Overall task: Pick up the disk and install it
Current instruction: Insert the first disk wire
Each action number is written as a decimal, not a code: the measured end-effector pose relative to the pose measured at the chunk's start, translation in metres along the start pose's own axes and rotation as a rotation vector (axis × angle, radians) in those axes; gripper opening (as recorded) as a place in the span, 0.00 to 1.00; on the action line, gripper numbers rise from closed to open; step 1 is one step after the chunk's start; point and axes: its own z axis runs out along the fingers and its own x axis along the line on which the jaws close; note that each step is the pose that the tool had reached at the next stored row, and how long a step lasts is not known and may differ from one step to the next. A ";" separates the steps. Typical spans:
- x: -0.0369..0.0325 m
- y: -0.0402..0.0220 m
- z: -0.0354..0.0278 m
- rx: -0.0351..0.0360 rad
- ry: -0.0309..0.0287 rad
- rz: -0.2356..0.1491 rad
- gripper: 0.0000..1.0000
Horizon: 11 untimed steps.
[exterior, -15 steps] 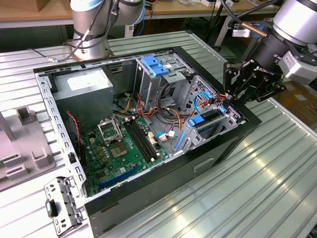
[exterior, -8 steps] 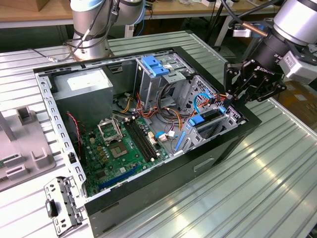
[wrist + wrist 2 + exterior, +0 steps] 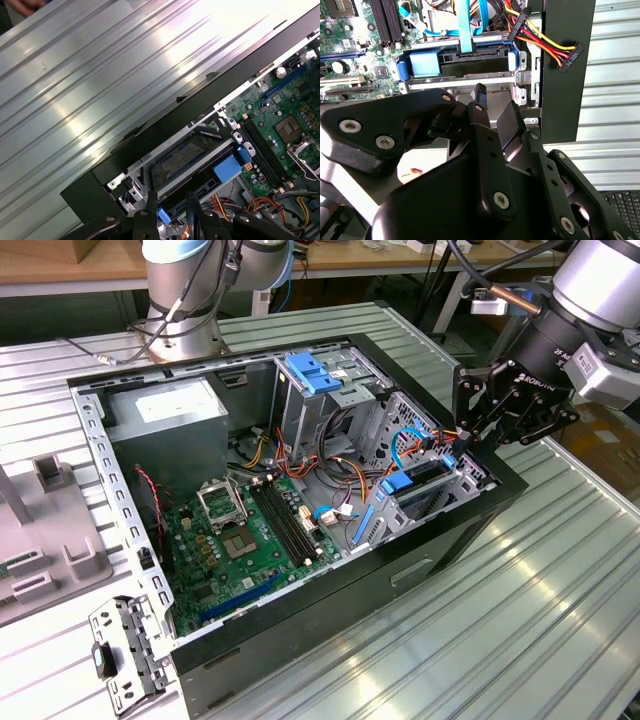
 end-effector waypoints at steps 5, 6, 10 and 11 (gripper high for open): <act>0.0001 -0.0001 0.0000 0.0000 0.0000 0.000 0.36; 0.0003 -0.0002 0.0000 0.0001 -0.0001 0.000 0.36; 0.0014 -0.0010 0.0001 0.0000 0.0000 0.000 0.36; 0.0014 -0.0010 0.0001 0.0001 0.0000 0.000 0.36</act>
